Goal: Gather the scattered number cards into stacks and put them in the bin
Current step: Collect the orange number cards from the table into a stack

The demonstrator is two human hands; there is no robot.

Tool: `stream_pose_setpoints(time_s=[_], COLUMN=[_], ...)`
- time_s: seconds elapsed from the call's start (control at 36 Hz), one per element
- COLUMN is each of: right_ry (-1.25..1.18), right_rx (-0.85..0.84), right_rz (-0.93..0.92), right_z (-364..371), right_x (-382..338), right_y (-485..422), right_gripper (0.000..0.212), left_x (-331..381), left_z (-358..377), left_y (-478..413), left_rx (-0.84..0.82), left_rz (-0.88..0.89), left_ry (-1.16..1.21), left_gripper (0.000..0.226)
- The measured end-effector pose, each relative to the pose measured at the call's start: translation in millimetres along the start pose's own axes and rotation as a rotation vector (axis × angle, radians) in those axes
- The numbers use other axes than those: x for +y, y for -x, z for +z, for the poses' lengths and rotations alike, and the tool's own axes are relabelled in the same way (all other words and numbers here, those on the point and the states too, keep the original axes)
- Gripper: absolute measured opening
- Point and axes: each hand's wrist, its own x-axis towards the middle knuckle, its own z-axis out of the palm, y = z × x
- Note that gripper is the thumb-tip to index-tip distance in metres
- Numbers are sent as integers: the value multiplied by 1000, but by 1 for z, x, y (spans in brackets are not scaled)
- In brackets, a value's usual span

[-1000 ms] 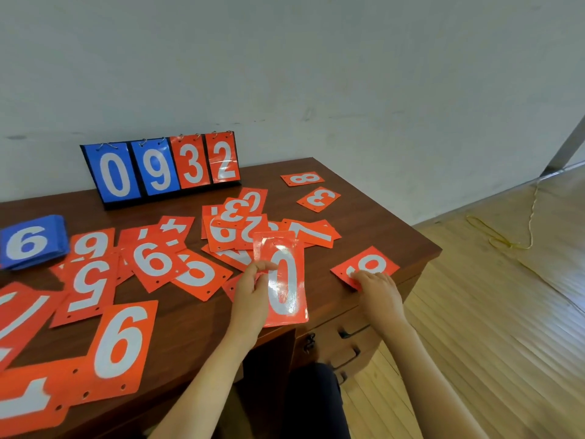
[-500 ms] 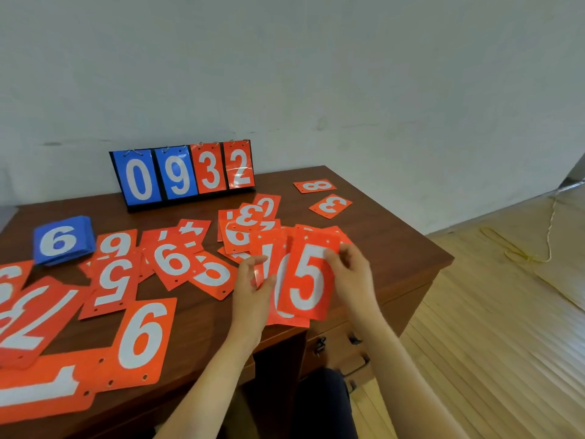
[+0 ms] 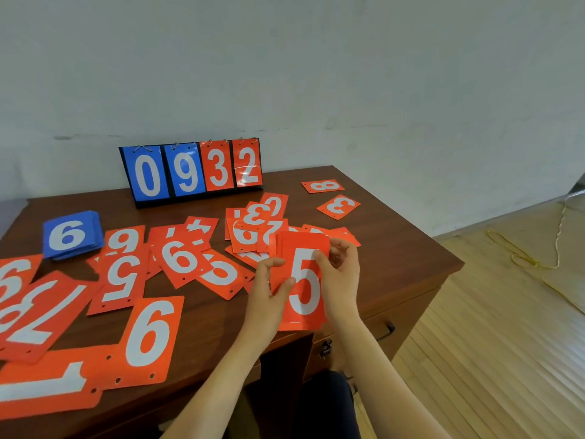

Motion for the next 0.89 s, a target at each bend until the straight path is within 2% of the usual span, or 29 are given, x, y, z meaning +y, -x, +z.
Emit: stream_pose_setpoints(time_s=[0.08,0.17,0.25,0.33,0.44,0.53,0.61,0.69,0.78,0.89], right_ry=[3,111,287,589,984,1141,1263,1349,1560,1656], right_rx=[-18,-78,-80,-76,-261,-422,-570,-564,-610,-485], right_rz=[6,0,-45,-76,-59,-21,-8,-138,-298,-399], right_z=[7,12,12,5,1,0,-3,-8,-11,-14], right_x=[6,14,22,26,37,50,62,70,63,57], right_y=[-1,-12,-43,-82,-131,-153,-156,-147,-127,-93], right_gripper=[30,39,47,51,69,75,67,54,45,39], left_x=[1,-4,-8,-8,-6,-6,-9,-11,-12,-11], left_z=[2,0,-7,-15,-23,-27,-28,-28,-26,-23], left_y=[-2,-7,-15,-23,-29,-30,-31,-31,-29,-27], left_rx=[-27,-52,10,89,131,149,143,139,137,140], left_rz=[32,31,-39,-83,-105,-106,-109,-119,-112,-119], left_ry=[-94,-137,-105,-89,-94,-98,-104,-104,-112,-104], left_gripper=[29,26,26,27,29,27,26,28,28,27])
